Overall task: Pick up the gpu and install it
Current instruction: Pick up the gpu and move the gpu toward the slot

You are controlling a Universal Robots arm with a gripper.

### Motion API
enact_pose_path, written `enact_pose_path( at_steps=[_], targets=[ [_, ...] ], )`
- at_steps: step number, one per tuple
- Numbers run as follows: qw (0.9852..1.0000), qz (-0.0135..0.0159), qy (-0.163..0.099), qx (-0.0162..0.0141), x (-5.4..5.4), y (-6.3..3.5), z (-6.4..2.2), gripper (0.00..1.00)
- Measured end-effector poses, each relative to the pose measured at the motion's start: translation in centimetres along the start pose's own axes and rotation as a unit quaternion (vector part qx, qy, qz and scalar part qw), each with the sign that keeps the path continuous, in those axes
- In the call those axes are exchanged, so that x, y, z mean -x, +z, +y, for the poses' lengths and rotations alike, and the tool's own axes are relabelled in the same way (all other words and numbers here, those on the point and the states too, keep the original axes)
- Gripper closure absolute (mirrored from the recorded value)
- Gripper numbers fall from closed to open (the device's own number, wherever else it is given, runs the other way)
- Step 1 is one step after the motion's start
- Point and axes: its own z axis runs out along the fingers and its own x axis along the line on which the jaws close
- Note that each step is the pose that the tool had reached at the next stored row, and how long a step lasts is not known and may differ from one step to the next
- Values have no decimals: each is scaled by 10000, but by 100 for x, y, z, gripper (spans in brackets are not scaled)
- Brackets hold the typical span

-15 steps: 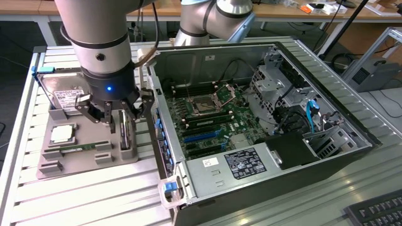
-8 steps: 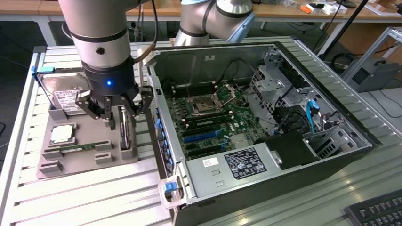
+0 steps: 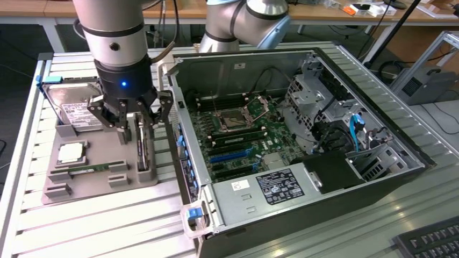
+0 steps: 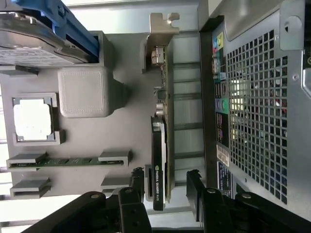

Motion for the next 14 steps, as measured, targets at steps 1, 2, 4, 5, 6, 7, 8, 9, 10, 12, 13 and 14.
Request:
enact_pose_path(
  at_steps=[1, 2, 4, 5, 6, 7, 8, 9, 10, 12, 13, 14],
  targets=[
    [10000, -1, 0, -13, -1, 4, 21, 52],
    [10000, -2, -1, -28, -3, 10, 51, 52],
    [10000, -3, -1, -45, -6, 21, 93, 52],
    [10000, -4, -1, -54, -8, 29, 117, 52],
    [10000, -4, -1, -59, -10, 42, 145, 52],
    [10000, -5, -1, -60, -12, 50, 160, 52],
    [10000, -5, -1, -61, -13, 59, 175, 52],
    [10000, -5, -2, -62, -14, 70, 190, 52],
    [10000, -5, -2, -63, -16, 81, 206, 52],
    [10000, -5, -2, -65, -19, 103, 232, 52],
    [10000, -6, -2, -66, -20, 115, 243, 52],
    [10000, -5, -2, -68, -21, 126, 253, 52]
  ],
)
